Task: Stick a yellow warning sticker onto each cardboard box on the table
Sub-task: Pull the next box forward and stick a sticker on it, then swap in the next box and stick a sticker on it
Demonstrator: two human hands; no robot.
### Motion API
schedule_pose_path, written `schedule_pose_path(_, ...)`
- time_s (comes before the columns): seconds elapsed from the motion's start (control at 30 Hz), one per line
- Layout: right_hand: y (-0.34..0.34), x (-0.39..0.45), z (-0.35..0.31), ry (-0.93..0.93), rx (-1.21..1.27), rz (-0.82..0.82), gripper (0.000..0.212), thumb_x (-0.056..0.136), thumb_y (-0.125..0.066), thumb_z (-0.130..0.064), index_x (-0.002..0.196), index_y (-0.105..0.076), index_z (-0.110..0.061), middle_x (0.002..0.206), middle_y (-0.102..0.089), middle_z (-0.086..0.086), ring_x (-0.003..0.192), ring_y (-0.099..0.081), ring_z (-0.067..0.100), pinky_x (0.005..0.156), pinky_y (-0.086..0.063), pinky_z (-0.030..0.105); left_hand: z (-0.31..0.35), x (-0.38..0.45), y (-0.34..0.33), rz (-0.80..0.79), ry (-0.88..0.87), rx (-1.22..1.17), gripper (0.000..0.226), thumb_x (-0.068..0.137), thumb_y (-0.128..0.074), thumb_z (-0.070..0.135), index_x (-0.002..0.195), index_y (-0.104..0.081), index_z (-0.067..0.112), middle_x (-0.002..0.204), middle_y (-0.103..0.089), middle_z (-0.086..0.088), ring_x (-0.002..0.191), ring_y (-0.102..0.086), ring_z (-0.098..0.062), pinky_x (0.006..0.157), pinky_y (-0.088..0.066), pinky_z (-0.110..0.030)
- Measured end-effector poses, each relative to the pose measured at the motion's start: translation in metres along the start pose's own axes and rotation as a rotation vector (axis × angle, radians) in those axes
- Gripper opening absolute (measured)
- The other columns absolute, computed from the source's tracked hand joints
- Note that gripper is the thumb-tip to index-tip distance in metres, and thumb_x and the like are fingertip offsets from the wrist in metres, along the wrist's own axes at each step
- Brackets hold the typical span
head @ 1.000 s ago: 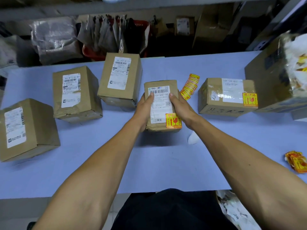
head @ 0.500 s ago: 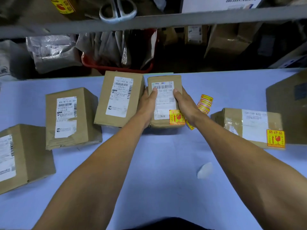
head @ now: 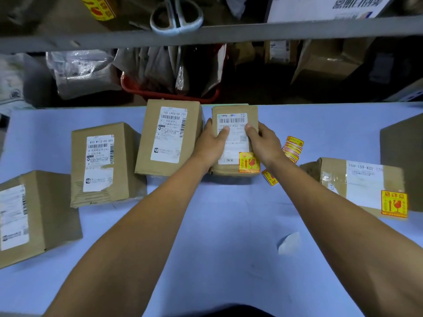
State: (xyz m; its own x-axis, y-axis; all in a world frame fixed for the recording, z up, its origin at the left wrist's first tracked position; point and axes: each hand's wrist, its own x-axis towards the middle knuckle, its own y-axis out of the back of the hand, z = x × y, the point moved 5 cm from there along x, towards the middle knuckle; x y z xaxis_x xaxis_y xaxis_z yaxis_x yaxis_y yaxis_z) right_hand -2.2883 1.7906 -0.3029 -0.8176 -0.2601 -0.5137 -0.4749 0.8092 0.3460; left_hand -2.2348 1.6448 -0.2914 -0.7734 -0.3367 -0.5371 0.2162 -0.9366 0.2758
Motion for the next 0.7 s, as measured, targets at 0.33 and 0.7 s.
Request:
schedule_pose_path(0.33, -0.004, -0.05, -0.057, 0.328, -0.392, 0.257, 0.038, 0.097, -0.055, -0.023, 0.133, -0.06, -0.009, 0.136, -0.06, 0.01, 0.127, -0.053, 0.026, 0.104, -0.038, 0.034, 0.009, -0.067, 0.097, 0.167, -0.465, 0.805, 0.055, 0.1, -0.053, 0.031, 0.151, -0.039, 0.017, 0.162, -0.026, -0.01, 0.151, -0.02, -0.029, 0.12, -0.016, -0.033)
schedule_pose_path(0.7, -0.123, -0.059, -0.076, 0.591, -0.721, -0.042, 0.044, 0.094, -0.057, -0.016, 0.135, -0.054, 0.001, 0.147, -0.043, 0.026, 0.127, -0.049, 0.045, 0.093, -0.049, 0.043, -0.051, -0.035, 0.143, 0.057, -0.265, 0.93, 0.067, 0.104, -0.034, 0.046, 0.159, -0.003, 0.023, 0.166, 0.015, -0.01, 0.152, 0.01, -0.035, 0.124, 0.0, -0.045)
